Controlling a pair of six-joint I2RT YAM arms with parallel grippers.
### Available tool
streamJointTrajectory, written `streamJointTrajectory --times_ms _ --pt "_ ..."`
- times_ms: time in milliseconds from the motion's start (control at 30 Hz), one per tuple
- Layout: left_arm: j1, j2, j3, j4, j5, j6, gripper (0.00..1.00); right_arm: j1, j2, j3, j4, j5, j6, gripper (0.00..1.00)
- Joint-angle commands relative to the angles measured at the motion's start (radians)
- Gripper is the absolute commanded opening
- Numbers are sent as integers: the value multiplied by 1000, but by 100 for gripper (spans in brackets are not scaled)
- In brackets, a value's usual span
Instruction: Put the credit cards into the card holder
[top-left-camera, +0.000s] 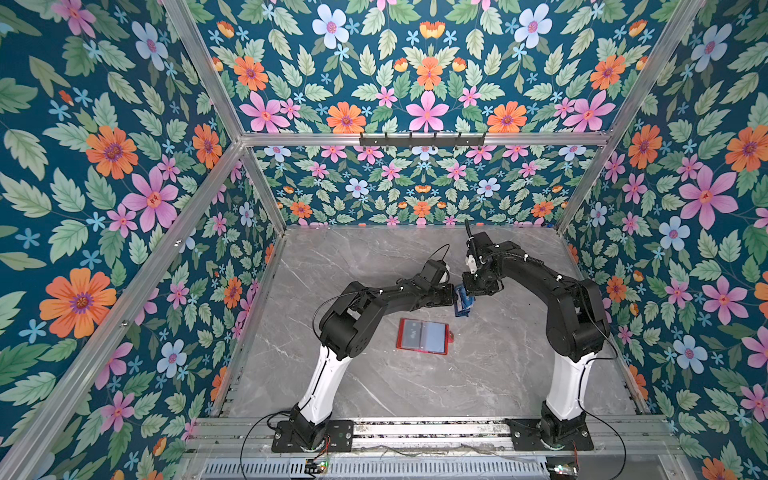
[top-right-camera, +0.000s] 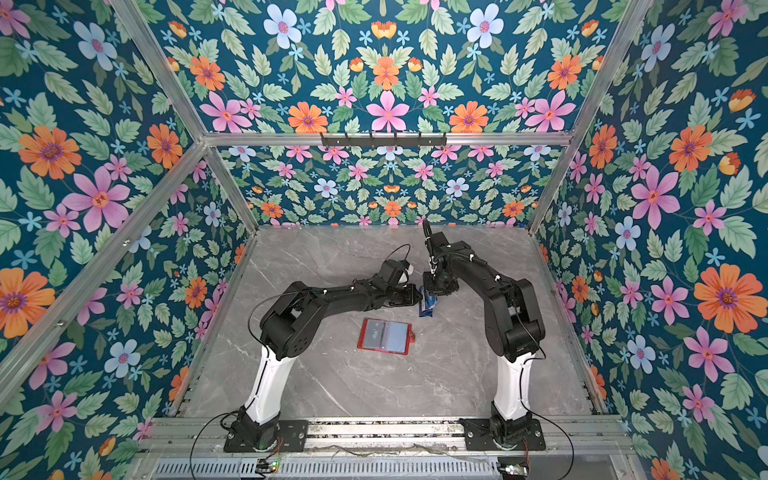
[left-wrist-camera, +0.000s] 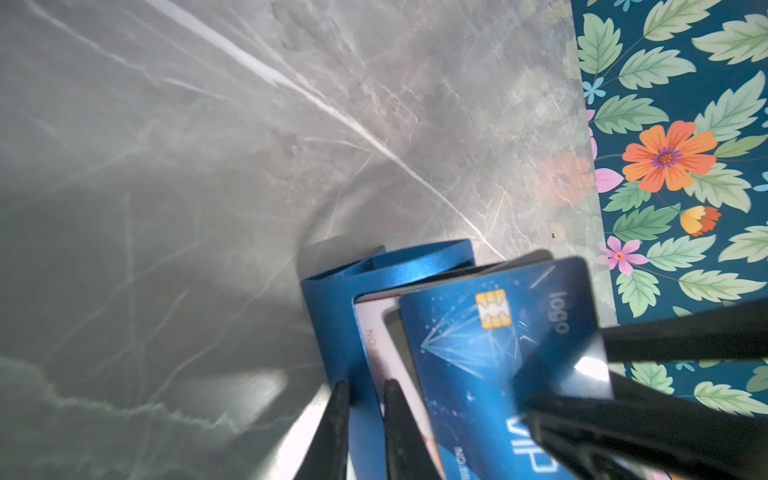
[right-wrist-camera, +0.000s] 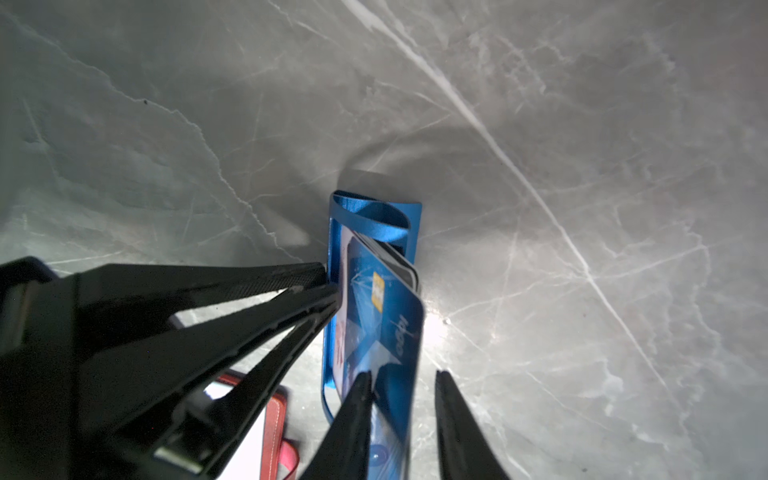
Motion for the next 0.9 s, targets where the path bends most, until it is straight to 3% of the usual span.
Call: streamJointTrajectory --times_ms 0,233,567,867 --pt "1 4 -1 -83 -22 14 17 6 -8 7 -25 -21 -19 33" --pt "1 4 0 -83 -16 15 18 5 -12 -12 9 -49 14 42" --pt "1 1 -3 -82 -17 13 17 -49 -52 -119 117 -198 79 38" --pt "1 -4 -8 -80 -20 13 17 -51 -37 -150 145 -191 95 35"
